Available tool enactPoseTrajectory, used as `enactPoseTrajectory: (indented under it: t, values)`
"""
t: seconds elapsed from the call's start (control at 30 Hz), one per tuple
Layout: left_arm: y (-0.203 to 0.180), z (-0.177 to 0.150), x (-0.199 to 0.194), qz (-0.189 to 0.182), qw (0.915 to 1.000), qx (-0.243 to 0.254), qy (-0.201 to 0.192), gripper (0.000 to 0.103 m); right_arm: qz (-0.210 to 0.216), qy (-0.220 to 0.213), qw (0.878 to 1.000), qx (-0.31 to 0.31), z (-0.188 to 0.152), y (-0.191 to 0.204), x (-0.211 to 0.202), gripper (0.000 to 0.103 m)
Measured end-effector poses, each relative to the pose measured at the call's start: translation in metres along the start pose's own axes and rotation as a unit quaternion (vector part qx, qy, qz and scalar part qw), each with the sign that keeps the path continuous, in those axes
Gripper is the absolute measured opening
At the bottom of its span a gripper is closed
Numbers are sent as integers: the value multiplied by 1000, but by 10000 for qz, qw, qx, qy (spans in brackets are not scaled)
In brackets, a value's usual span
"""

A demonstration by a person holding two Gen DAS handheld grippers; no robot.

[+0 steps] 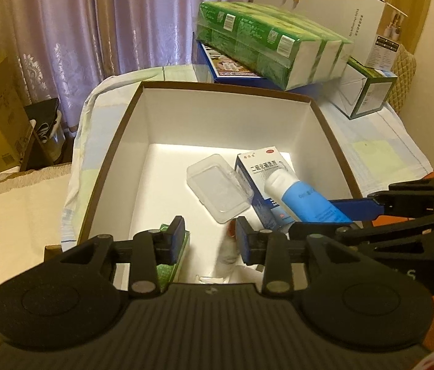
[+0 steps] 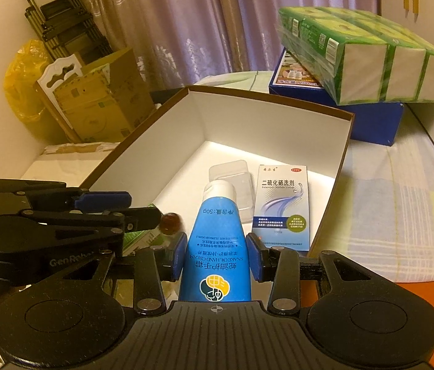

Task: Organize rigid objects
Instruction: 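Lower the bottle and tube into the box and open both grippers, then withdraw both grippers from the box toward the charger and fan on the mat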

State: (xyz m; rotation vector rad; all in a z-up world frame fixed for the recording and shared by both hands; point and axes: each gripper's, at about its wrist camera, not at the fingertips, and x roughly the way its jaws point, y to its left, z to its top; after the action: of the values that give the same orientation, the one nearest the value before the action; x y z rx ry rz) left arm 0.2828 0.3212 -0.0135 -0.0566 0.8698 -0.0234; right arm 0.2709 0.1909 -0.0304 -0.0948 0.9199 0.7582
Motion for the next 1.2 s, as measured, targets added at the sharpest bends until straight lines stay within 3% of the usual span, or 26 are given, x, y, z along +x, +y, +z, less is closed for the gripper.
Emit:
enactPoseTrajectory:
  t: [0.27,0.3,0.33,1.2]
  values:
    - [7,-4,-1,72,9999,-94,65,31,-15,53,10000,-26,0,-1,4,36]
    - [8,-5,-1,72,9999,-100,69,31,-32,51,10000,-41,0,-1,4,23]
    - [8,-5,-1,78,9999,-108,75,31,-24,66,9999,-75,1,-1,5,2]
    - [9,-13,-6,111,9997,-175,115,31,4,212,9998,-30,-3,-5,6,2]
